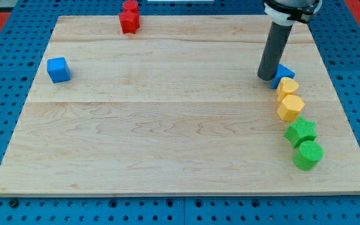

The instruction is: Place the arm above the cube

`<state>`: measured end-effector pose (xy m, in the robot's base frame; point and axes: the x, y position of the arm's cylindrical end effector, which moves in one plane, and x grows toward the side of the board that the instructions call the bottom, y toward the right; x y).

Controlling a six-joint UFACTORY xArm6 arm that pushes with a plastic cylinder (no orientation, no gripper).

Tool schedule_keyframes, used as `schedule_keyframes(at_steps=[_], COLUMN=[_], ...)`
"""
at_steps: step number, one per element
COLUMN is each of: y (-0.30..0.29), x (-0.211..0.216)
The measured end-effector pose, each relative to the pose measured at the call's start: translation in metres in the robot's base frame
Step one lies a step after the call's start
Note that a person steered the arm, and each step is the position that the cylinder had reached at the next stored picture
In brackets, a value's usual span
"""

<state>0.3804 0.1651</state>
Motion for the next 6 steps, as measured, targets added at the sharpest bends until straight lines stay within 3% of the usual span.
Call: schedule_keyframes(at_steps=[2, 3, 4, 6], y=[0.010, -0.040, -0.148, -0.341], x=[0.000, -0.001, -0.016, -0.089])
